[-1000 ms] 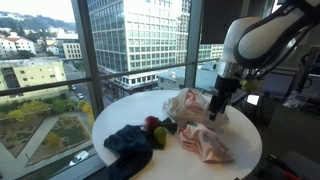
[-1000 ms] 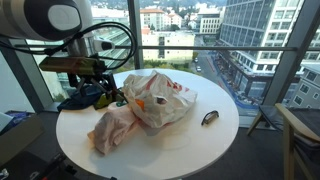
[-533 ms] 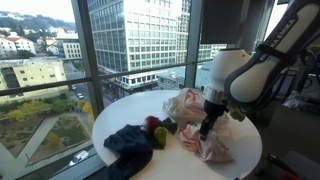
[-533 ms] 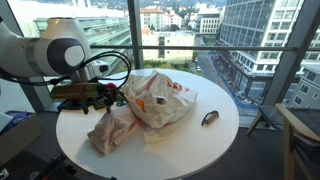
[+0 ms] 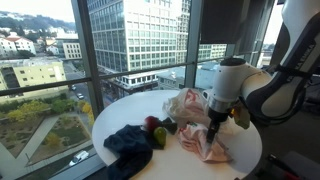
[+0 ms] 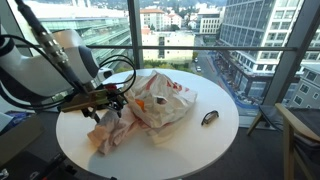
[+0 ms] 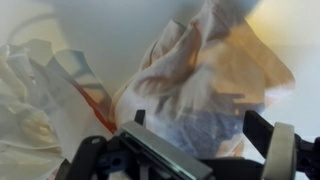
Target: Put the peach t-shirt in the plastic bag.
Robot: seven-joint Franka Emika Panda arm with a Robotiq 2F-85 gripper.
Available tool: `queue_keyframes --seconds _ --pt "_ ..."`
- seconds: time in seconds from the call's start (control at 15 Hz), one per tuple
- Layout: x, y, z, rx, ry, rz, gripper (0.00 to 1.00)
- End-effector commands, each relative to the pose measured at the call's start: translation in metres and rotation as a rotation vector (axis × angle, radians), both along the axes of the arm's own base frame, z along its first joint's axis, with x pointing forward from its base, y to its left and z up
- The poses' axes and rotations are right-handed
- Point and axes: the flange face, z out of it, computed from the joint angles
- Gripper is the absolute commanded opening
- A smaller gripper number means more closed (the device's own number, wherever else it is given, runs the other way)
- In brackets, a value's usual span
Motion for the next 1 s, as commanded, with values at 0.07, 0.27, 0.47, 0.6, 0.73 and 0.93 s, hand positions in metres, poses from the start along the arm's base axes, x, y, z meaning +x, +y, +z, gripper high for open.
queue_keyframes --seconds 0.07,0.27,0.47,0.6,0.73,0.93 --pt "-0.02 0.005 -0.026 0.002 0.01 -0.032 1.0" --pt "-0.022 0.011 -0.044 0.013 0.027 -0.066 1.0" --pt "-0.005 0.013 -0.047 0.032 -0.014 -0.112 1.0" --pt "0.009 0.01 -0.05 0.034 -0.041 -0.142 1.0" --pt "0.021 0.005 -0.052 0.027 -0.071 -0.159 1.0" --pt "0.027 0.003 -0.06 0.028 -0.086 -0.177 0.75"
